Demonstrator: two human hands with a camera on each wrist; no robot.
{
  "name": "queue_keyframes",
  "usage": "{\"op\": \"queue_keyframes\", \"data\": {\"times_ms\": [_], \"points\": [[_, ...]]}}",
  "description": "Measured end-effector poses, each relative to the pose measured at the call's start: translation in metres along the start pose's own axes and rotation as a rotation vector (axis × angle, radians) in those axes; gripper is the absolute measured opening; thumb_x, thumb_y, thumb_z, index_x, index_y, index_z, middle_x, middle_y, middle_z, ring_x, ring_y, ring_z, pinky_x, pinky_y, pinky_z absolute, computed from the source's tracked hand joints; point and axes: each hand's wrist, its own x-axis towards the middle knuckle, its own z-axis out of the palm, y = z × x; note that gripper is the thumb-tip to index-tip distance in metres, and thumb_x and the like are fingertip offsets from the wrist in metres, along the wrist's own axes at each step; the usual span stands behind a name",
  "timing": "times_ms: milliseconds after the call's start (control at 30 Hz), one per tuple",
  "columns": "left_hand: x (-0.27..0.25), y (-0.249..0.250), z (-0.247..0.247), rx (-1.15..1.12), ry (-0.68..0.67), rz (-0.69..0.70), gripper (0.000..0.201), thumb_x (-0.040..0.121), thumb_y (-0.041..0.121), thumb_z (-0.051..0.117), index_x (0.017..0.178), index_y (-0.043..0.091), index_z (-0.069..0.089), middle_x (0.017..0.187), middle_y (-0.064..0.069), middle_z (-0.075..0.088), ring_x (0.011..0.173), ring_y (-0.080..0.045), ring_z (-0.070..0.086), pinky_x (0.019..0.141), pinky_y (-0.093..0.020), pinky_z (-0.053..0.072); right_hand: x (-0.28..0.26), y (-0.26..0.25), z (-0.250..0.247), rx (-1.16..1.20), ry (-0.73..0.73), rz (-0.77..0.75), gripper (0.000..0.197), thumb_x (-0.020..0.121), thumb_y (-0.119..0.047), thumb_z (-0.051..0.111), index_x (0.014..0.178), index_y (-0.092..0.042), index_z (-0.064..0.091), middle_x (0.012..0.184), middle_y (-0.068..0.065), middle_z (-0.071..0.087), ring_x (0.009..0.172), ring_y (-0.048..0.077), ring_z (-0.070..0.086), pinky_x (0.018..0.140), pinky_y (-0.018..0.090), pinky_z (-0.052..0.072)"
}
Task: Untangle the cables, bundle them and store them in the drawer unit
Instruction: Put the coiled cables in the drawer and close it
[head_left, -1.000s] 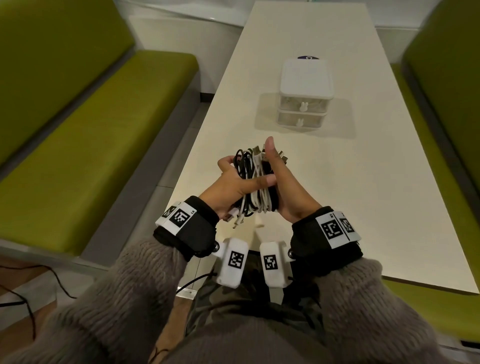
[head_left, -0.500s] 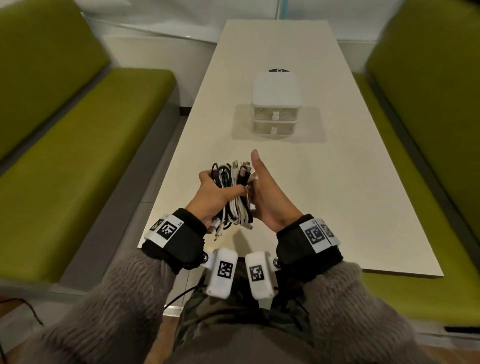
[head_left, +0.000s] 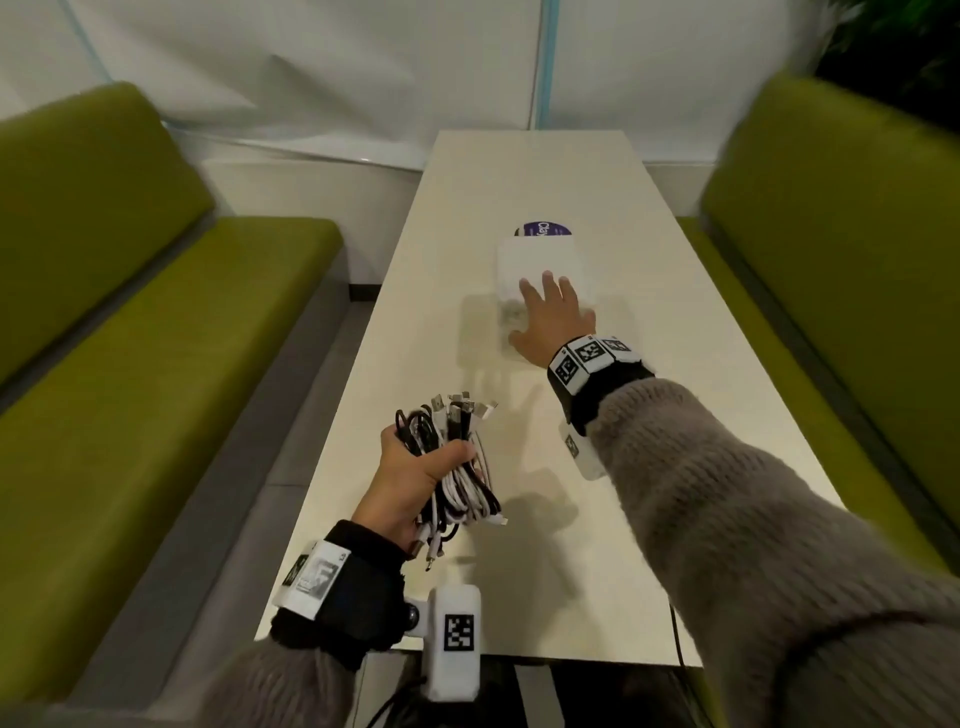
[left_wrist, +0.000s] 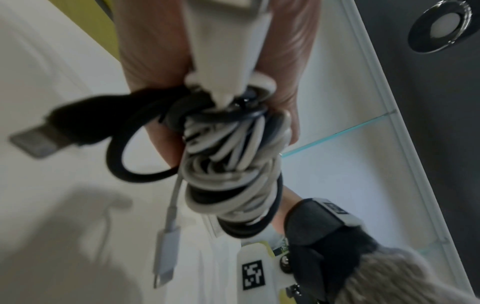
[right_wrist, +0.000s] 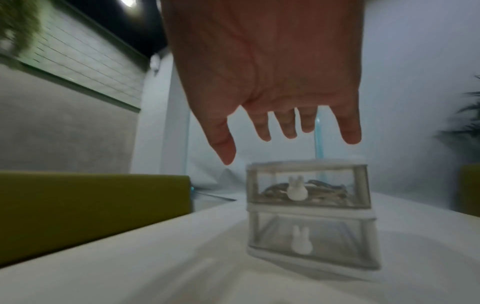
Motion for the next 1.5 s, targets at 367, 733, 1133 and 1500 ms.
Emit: {"op": "queue_keyframes", "data": {"times_ms": [367, 733, 1133, 1500], "points": [[0.028, 0.02, 0.014, -0.001, 0.036, 0.0, 0.061, 0.077, 0.007, 0.071, 0.126, 0.008, 0.034, 0.11, -0.014, 0.058, 0.089, -0.026, 0.063, 0.079, -0.042, 0.053, -0.021, 0.007, 0.008, 0.023, 0.013, -0.03, 0.061, 0.089, -0.024, 0.054, 0.145, -0.028, 0.028, 0.156, 0.004, 0.018, 0.143, 0.027, 0.015, 0.106, 0.058, 0.025], [0.011, 0.032, 0.025, 0.198, 0.025, 0.211, 0.07, 0.076, 0.006, 0.073, 0.13, 0.01, 0.027, 0.104, -0.001, 0.054, 0.094, -0.013, 0.059, 0.081, -0.03, 0.051, -0.15, 0.012, 0.02, 0.132, -0.003, -0.112, 0.057, 0.091, -0.02, 0.051, 0.143, -0.032, 0.032, 0.159, -0.001, 0.014, 0.146, 0.022, 0.009, 0.109, 0.056, 0.024], [0.018, 0.074, 0.069, 1.277, -0.068, 0.633, 0.087, 0.064, 0.023, 0.079, 0.132, 0.022, 0.025, 0.086, -0.006, 0.052, 0.075, -0.03, 0.052, 0.066, -0.033, 0.04, -0.197, 0.022, 0.037, 0.322, -0.021, 0.356, 0.029, 0.09, -0.037, 0.055, 0.111, -0.018, 0.061, 0.11, 0.001, 0.065, 0.1, 0.024, 0.061, 0.072, 0.029, 0.038], [0.018, 0.075, 0.078, 1.562, -0.19, 0.627, 0.082, 0.064, 0.023, 0.08, 0.128, 0.02, 0.03, 0.085, -0.005, 0.052, 0.068, -0.029, 0.052, 0.059, -0.034, 0.041, -0.157, 0.006, 0.044, 1.366, -0.21, 0.725, 0.016, 0.097, -0.01, 0.039, 0.086, -0.009, 0.051, 0.081, 0.01, 0.058, 0.067, 0.02, 0.058, 0.055, 0.033, 0.053]]}}
